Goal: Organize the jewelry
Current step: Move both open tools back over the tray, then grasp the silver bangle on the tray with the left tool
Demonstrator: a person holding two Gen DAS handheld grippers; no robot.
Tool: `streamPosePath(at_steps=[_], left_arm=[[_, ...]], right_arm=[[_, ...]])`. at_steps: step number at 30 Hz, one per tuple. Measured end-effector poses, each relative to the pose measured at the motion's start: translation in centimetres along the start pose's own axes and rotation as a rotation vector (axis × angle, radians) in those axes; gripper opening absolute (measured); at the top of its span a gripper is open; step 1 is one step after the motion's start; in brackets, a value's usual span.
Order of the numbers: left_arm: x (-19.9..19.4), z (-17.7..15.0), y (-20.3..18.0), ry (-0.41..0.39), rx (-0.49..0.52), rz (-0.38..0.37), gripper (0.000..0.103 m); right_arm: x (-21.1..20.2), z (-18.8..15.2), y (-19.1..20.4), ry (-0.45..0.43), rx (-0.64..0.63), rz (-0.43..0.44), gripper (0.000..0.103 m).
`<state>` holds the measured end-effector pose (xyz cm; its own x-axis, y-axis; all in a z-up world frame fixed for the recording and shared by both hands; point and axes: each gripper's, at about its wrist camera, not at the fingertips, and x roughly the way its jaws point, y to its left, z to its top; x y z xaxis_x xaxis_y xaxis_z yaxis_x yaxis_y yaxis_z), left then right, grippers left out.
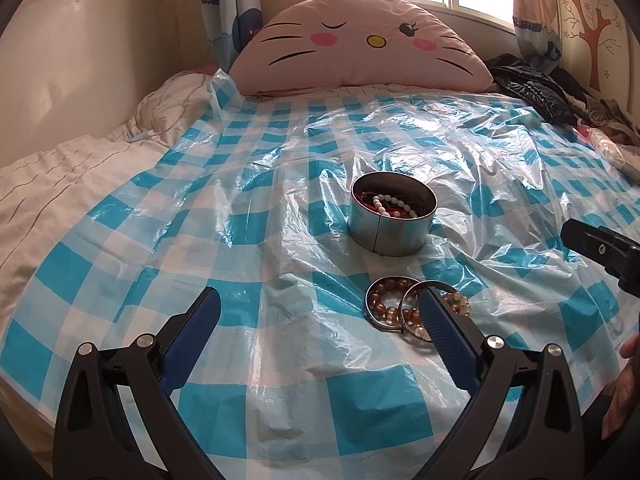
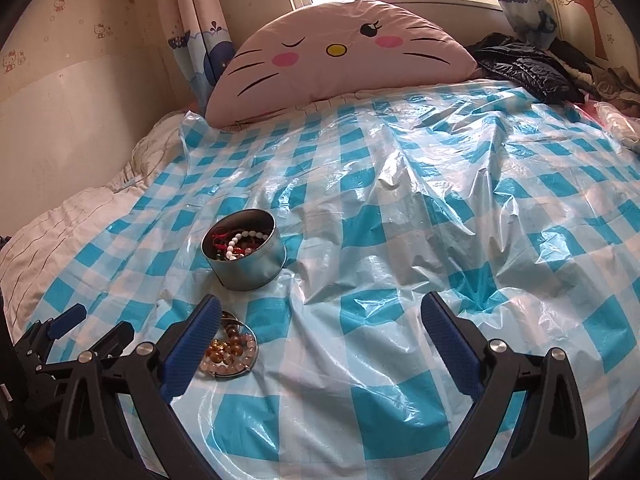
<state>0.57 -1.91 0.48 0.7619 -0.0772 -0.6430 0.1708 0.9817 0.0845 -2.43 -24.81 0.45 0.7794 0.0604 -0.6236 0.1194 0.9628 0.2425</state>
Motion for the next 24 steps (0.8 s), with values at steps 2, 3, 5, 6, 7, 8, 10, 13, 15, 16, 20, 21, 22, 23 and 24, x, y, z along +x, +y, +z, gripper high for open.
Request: streamPosePath(at_steps=[2, 3, 5, 6, 7, 8, 10, 13, 15, 16, 20, 21, 22, 23, 24], left_arm=[[0.0, 0.0, 0.2, -0.002, -0.006, -0.007, 0.095], [-0.1, 0.0, 0.3, -0.001, -0.008, -0.018, 0.095], [0.1, 0.1, 0.7, 0.008, -0.024, -0.062, 0.095], [0.3, 0.2, 0.9, 0.010, -0.038, -0.096, 0.095], [0.4, 0.3, 1.3, 0.007, -0.056, -0.126, 0.095], [0.5, 0.4, 1.6, 0.001, -0.075, -0.147, 0.095], [1.0, 0.7, 2.0, -0.008, -0.101, -0.192, 0.095], [2.6, 1.2, 1.9, 0.010, -0.102, -0.240, 0.095], [3.7, 1.4, 1.5, 0.027, -0.099, -0.269, 0.094], [4.2, 1.4, 1.3, 0.038, -0.093, -0.279, 0.093], [5.7, 1.3, -0.4, 0.077, -0.037, -0.310, 0.081], [6.0, 1.2, -0.8, 0.091, -0.022, -0.329, 0.075], [6.2, 1.1, -1.3, 0.105, 0.001, -0.339, 0.071], [6.2, 1.1, -1.9, 0.109, 0.027, -0.335, 0.066], [6.1, 1.0, -2.5, 0.106, 0.055, -0.326, 0.058]], right_arm=[[0.1, 0.0, 0.0, 0.001, -0.001, 0.001, 0.096], [0.1, 0.0, 0.1, 0.004, -0.004, 0.001, 0.096], [0.3, 0.0, 0.2, 0.011, -0.012, 0.006, 0.096], [0.4, 0.1, 0.2, 0.016, -0.017, 0.011, 0.096], [0.6, 0.1, 0.3, 0.021, -0.018, 0.017, 0.096], [0.8, 0.2, 0.4, 0.027, -0.022, 0.020, 0.096], [1.2, 0.3, 0.8, 0.032, -0.037, 0.018, 0.096], [1.5, 0.4, 1.3, 0.023, -0.061, 0.011, 0.096], [2.1, 0.5, 1.4, 0.035, -0.064, 0.016, 0.096], [2.4, 0.6, 1.4, 0.039, -0.064, 0.020, 0.096], [2.6, 0.9, 0.8, 0.030, -0.037, 0.037, 0.096], [2.4, 0.9, 0.5, 0.023, -0.022, 0.045, 0.096], [2.2, 1.0, 0.1, 0.014, -0.004, 0.054, 0.096], [2.1, 1.0, -0.3, 0.009, 0.016, 0.063, 0.096], [2.0, 1.1, -0.8, 0.007, 0.037, 0.071, 0.096]])
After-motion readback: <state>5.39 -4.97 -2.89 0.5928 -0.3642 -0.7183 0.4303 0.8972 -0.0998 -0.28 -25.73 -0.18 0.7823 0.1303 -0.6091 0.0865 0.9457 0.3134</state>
